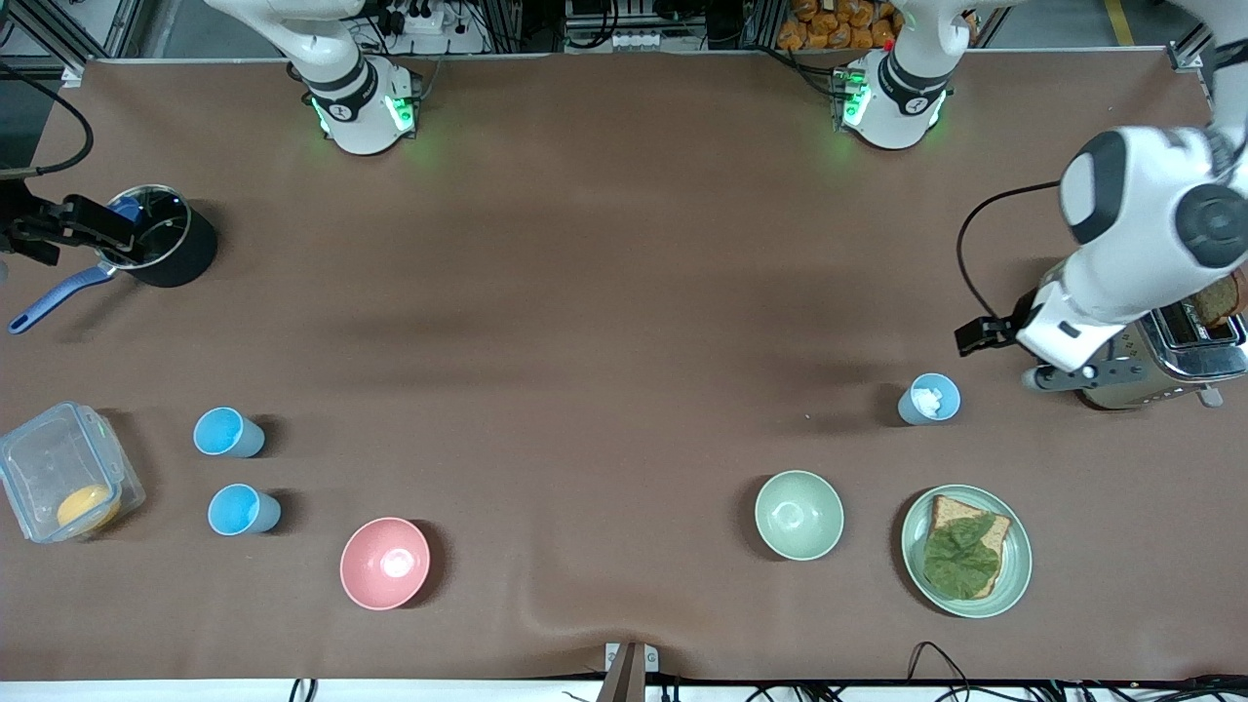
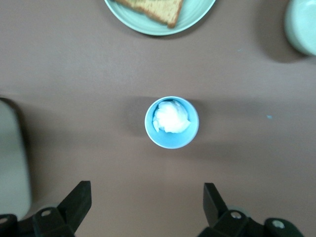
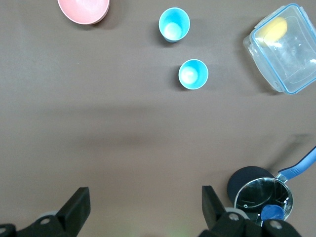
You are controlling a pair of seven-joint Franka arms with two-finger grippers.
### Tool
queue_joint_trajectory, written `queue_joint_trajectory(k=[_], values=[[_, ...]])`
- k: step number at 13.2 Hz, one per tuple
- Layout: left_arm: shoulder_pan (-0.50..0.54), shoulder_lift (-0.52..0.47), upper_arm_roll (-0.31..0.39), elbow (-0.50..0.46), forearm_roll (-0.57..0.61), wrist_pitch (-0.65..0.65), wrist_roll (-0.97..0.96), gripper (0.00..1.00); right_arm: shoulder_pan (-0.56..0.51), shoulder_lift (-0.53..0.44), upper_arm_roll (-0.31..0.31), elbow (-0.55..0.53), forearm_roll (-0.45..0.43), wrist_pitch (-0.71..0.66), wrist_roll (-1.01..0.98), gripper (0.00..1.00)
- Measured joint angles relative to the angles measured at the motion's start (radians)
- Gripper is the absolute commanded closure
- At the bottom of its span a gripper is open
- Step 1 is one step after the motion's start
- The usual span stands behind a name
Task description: Stack blue cups with both arms
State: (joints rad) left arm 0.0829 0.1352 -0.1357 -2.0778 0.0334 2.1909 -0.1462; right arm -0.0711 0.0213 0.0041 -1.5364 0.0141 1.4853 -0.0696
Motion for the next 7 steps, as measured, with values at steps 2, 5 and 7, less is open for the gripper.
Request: queue_joint_trajectory(k=[2,5,7], values=[[0.021,0.038,0.001,-0.060,0.000,0.090,0.003,0.01,0.000,0.000,0.000,-0.002,0.000,0.000,0.000,0.00],[0.050,0.143,0.002,-0.066,0.000,0.205,0.011,0.21,-0.001,0.005,-0.002,-0.010,-0.002,0.000,0.000,0.00],[0.052,0.187,0.002,-0.050,0.000,0.228,0.012,0.41,-0.033,0.036,-0.006,-0.038,-0.005,0.010,0.001,0.00]])
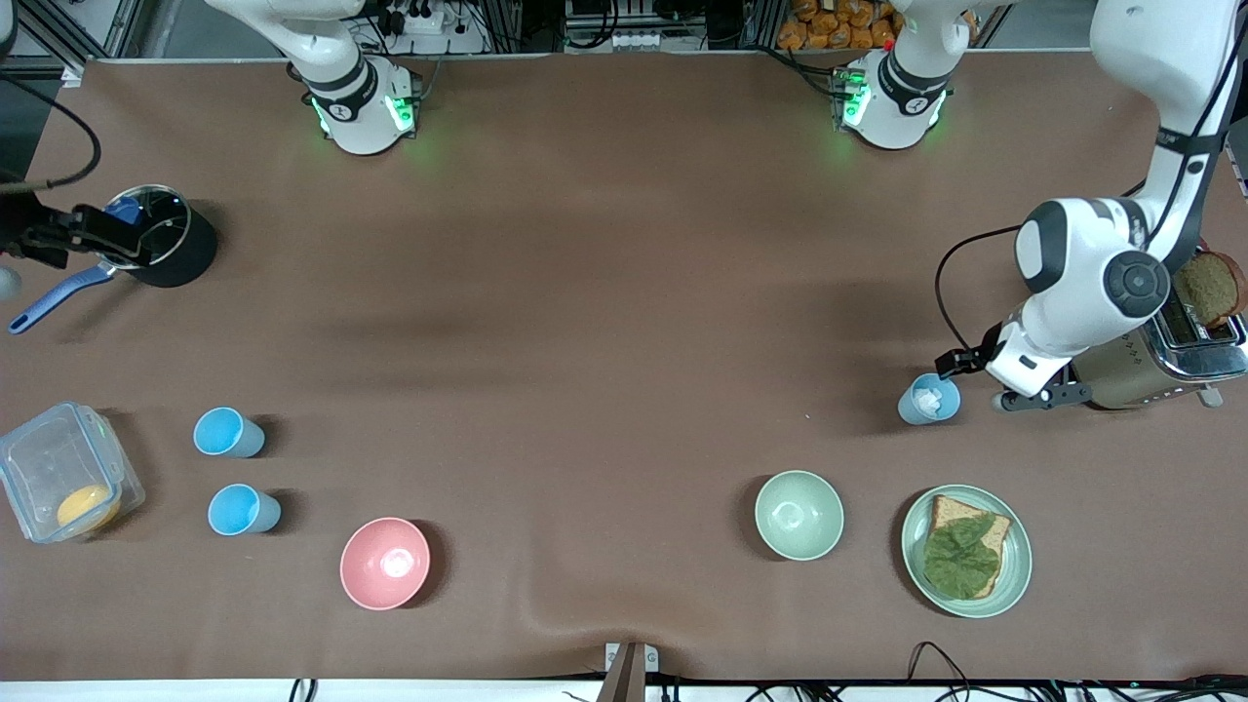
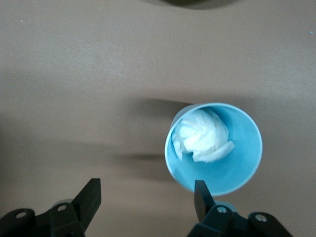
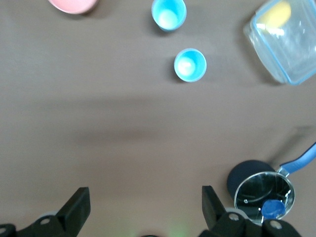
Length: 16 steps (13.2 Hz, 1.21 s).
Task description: Stack blue cups with both arms
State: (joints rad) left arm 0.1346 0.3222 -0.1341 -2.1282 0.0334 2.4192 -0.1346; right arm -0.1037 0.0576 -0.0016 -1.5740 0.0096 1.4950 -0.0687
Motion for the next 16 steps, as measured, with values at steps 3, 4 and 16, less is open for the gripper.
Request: queue_joint_trajectory(k=[3,4,16], values=[[-0.001,0.019,-0.001,0.019,0.000,-0.001,0.000,0.95,-0.082,0.130,-0.006,-0.021,-0.006,0.094,-0.002,0.00],[-0.001,0.024,-0.001,0.022,0.000,-0.001,0.000,1.00,-0.115,0.197,-0.008,-0.023,-0.010,0.142,-0.002,0.00],[-0.012,0.083,-0.009,0.111,-0.005,-0.020,0.000,1.00,-0.178,0.598,0.007,0.101,-0.011,0.461,-0.016,0.00]])
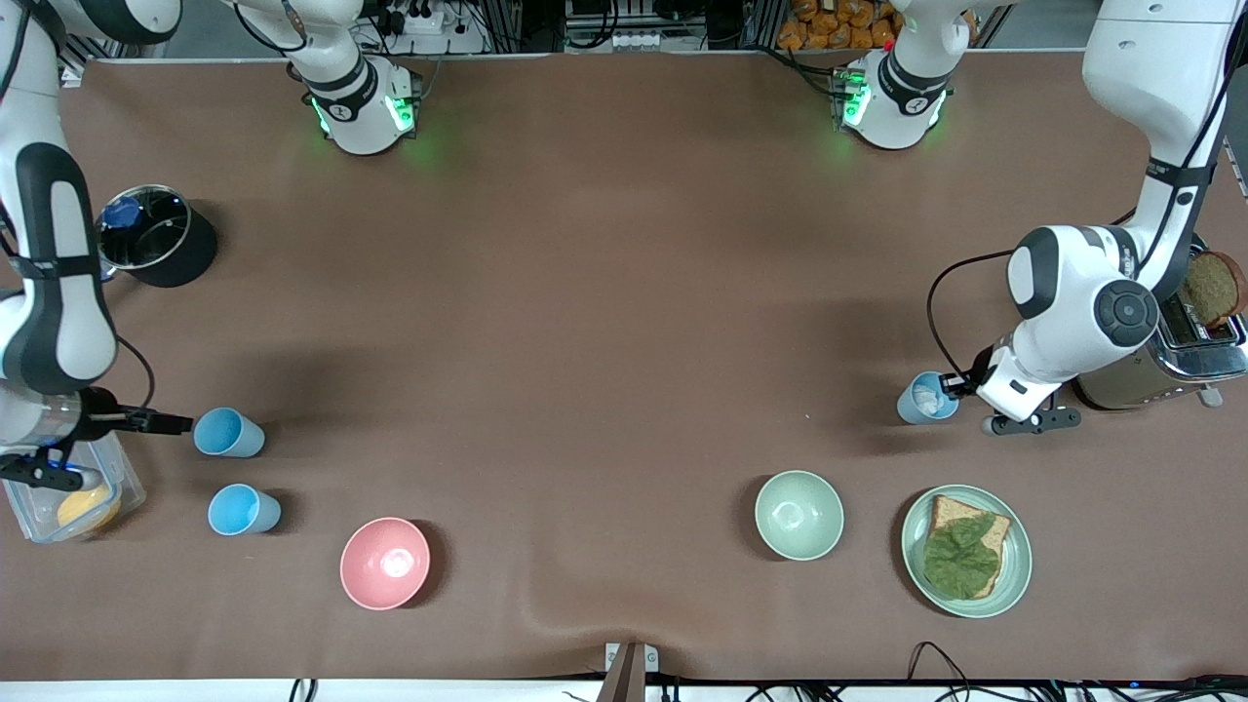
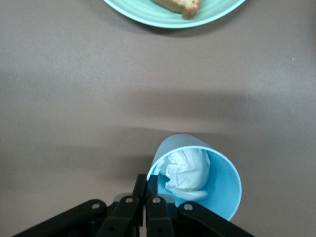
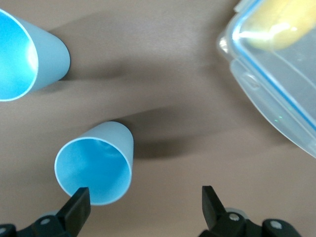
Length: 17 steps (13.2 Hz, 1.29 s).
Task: Stack blue cups with both arms
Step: 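Grasp the blue cups with both grippers and lift them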
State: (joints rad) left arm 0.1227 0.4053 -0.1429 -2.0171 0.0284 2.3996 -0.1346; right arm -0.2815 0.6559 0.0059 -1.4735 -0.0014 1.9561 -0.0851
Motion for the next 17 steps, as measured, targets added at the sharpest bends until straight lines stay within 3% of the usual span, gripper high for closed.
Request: queue_joint_trajectory(k=[3,6,7,8,9,11,12,14,17], values=[[0.000,0.011,-0.012,0.021,-0.005,-0.006,-0.001,1.00,0.000,0.035,-0.001,0.000,0.018,0.019,0.000,0.00],[-0.001,0.025,-0.103,0.058,-0.059,-0.024,-0.063,1.00,0.000,0.064,-0.001,-0.002,0.044,0.034,0.000,0.00],[-0.002,0.024,-0.151,0.080,-0.064,-0.059,-0.125,1.00,0.000,0.069,-0.001,-0.004,0.046,0.038,0.000,0.32],[-0.004,0.022,-0.205,0.106,-0.066,-0.099,-0.206,1.00,-0.001,0.072,-0.001,-0.006,0.048,0.043,0.000,0.87],[-0.009,0.021,-0.267,0.128,-0.066,-0.129,-0.309,1.00,-0.001,0.073,-0.001,-0.008,0.049,0.045,0.000,1.00],[-0.065,0.022,-0.363,0.155,-0.066,-0.146,-0.536,1.00,-0.001,0.074,-0.001,-0.015,0.051,0.045,0.000,1.00],[-0.128,0.026,-0.377,0.169,-0.066,-0.146,-0.643,1.00,0.000,0.074,-0.001,-0.017,0.052,0.045,0.000,1.00],[-0.284,0.056,-0.377,0.213,-0.046,-0.146,-0.840,1.00,0.000,0.074,0.000,-0.018,0.053,0.044,-0.003,1.00],[-0.474,0.151,-0.373,0.298,0.090,-0.146,-1.112,1.00,0.001,0.070,0.001,-0.017,0.055,0.025,-0.009,1.00]])
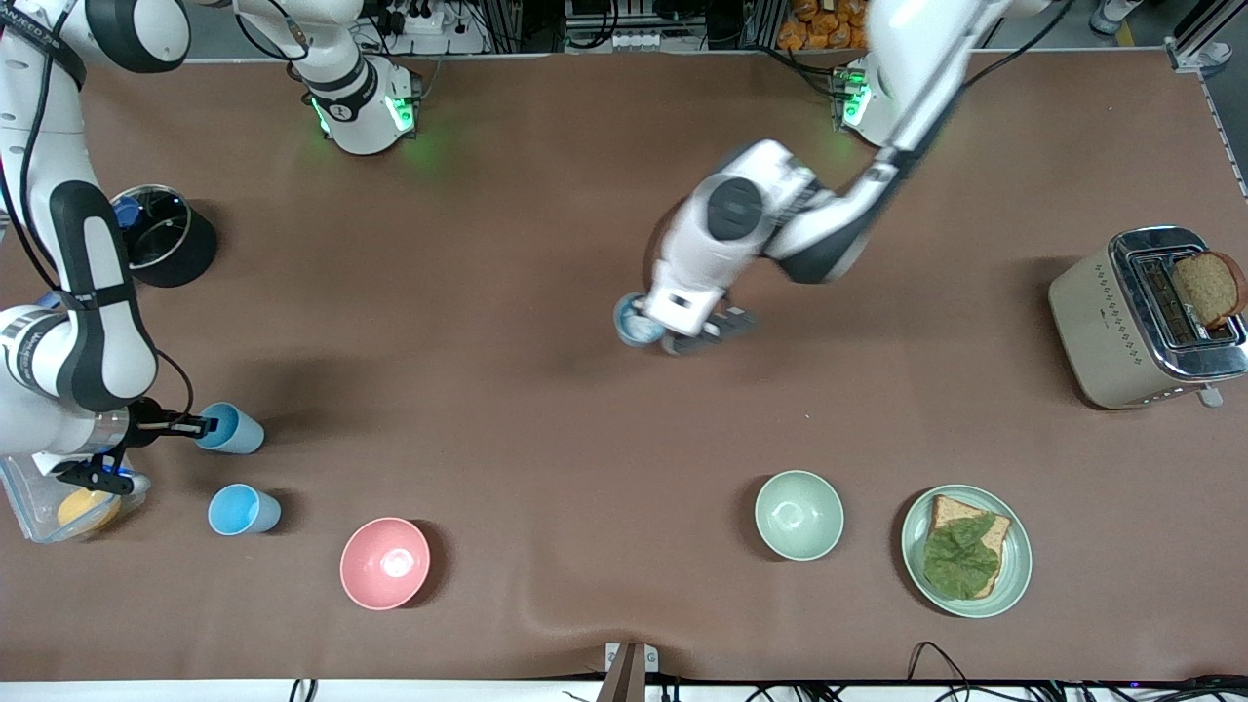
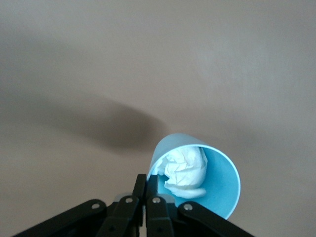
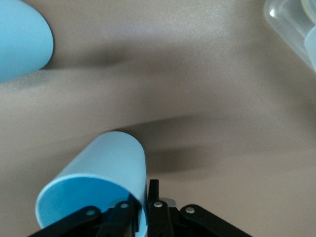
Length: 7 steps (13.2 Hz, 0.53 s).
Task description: Stack blue cups with both arms
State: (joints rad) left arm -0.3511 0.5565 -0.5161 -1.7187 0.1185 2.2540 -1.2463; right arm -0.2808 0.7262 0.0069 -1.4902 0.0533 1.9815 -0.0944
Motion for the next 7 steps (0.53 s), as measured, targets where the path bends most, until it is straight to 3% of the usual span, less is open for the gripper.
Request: queue_joint_trajectory(k=[3,4,5,6,7], values=[[-0.127,0.118,0.031,0.078,0.171,0.000,-0.189,1.00,0.007,-0.040,0.003,0.011,0.001,-0.112,-0.002,1.00],[-0.157,0.147,0.047,0.097,0.194,-0.001,-0.213,0.93,0.016,-0.066,0.004,0.017,0.001,-0.165,-0.001,1.00],[-0.180,0.151,0.061,0.116,0.203,-0.015,-0.216,0.38,0.031,-0.101,0.006,0.021,0.001,-0.226,-0.001,1.00],[-0.203,0.152,0.081,0.125,0.208,-0.016,-0.216,0.00,0.049,-0.137,0.007,0.026,0.001,-0.291,0.000,1.00],[-0.224,0.154,0.101,0.128,0.210,-0.016,-0.216,0.00,0.072,-0.176,0.008,0.030,0.001,-0.361,0.001,1.00]])
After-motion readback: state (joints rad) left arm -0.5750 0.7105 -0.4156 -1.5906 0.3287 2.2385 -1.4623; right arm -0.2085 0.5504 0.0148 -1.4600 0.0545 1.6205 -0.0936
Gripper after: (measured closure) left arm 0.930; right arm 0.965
